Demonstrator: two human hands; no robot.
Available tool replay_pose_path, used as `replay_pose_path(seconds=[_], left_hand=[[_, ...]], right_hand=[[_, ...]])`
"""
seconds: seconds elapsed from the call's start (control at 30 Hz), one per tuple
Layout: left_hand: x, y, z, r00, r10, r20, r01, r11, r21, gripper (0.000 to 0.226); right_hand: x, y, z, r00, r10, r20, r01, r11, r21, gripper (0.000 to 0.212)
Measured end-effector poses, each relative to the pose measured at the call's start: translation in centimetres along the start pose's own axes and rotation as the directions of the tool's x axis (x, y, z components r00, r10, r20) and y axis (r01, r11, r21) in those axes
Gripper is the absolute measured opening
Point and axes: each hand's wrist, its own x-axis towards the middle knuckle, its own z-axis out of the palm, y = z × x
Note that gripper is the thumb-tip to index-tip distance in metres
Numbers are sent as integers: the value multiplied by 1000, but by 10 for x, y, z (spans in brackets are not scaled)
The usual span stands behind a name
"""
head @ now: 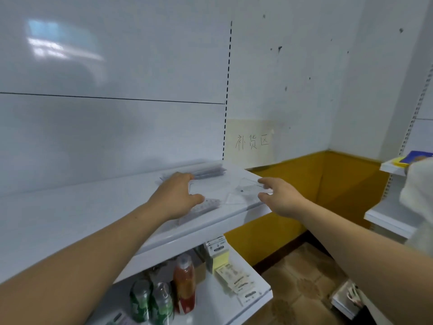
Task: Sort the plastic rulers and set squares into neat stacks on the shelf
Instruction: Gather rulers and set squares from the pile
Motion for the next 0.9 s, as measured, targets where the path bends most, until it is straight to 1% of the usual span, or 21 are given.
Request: replay_pose_path(seconds=[0.1, 0.23, 0.43, 0.53, 0.6, 0.73, 0.83, 0.9], left_hand=[[19, 6, 7, 1000, -12, 9, 11, 1000, 21, 70], [36, 19, 18, 999, -38, 17, 37, 998, 44, 70], [51, 58, 40, 994, -101, -42, 105, 987, 118, 68], [56, 85, 53, 990, -131, -50, 138, 976, 166, 61], [59, 99, 63, 988, -147, -46, 153, 966, 210, 62], [64, 115, 86, 976, -213, -36, 215, 941, 260, 67], [71, 125, 105, 969, -246, -21, 243, 931, 274, 65], [74, 130, 116, 960, -278, -13, 274, 935, 224, 62]], right_hand=[[28, 12, -4, 992, -33, 118, 36, 999, -23, 48], [60, 31, -11, 947, -100, 305, 125, 990, -64, 45], [98, 54, -18, 868, -188, 459, 257, 962, -93, 46], [110, 61, -19, 827, -277, 489, 357, 931, -78, 49], [116, 68, -19, 804, -331, 495, 402, 915, -42, 57], [120, 89, -17, 807, -342, 482, 349, 934, 79, 82], [118, 99, -12, 823, -366, 434, 339, 930, 142, 89], [116, 104, -11, 830, -380, 409, 348, 925, 154, 91]])
